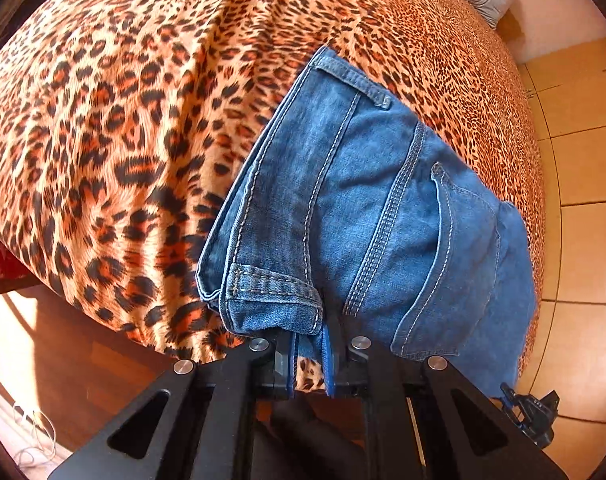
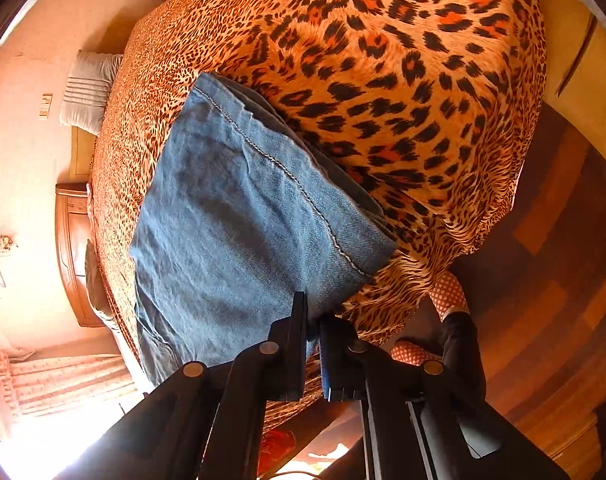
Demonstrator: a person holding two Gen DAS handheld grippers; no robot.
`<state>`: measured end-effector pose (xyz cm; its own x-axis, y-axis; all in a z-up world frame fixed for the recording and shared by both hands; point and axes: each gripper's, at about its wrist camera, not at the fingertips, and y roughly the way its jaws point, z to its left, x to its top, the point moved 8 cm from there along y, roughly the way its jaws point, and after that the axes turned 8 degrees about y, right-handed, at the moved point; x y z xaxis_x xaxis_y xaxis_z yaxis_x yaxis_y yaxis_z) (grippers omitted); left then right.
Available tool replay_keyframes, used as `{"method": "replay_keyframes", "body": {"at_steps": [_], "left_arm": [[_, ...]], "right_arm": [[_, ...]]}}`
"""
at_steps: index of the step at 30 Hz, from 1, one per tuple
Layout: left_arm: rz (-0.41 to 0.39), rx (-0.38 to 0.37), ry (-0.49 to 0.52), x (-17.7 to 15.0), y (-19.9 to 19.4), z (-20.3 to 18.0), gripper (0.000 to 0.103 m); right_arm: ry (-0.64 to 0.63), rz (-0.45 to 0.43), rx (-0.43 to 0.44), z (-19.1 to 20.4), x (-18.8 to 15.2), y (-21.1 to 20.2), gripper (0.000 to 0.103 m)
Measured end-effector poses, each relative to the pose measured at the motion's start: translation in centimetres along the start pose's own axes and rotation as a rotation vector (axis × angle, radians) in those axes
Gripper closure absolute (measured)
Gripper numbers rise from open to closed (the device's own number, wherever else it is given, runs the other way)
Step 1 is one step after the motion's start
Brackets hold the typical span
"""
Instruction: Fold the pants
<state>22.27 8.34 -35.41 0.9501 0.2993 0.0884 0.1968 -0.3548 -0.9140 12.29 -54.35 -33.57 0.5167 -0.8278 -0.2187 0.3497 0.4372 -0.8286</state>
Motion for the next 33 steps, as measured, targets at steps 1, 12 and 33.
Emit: {"method": "replay_keyframes", "body": {"at_steps": [1,12,33], "left_arm": [[-0.004,-0.025,-0.021,-0.2,0.0,0.1,0.093],[0.14,-0.175,-0.084,0.0,-0.6,1.5,0.067],[0.31,-0.088,1.073,6.6,10.9,-44.1,0.044]], "right_arm": [[-0.012,-0.003,-0.008,0.2,0.0,-0.1,0.098],[-0.071,0.017,-0.122,-0.7,0.5,-1.1,0.085],[-0.074,-0.026,0.111,-1.9,3.5,-2.2,0.05]]}}
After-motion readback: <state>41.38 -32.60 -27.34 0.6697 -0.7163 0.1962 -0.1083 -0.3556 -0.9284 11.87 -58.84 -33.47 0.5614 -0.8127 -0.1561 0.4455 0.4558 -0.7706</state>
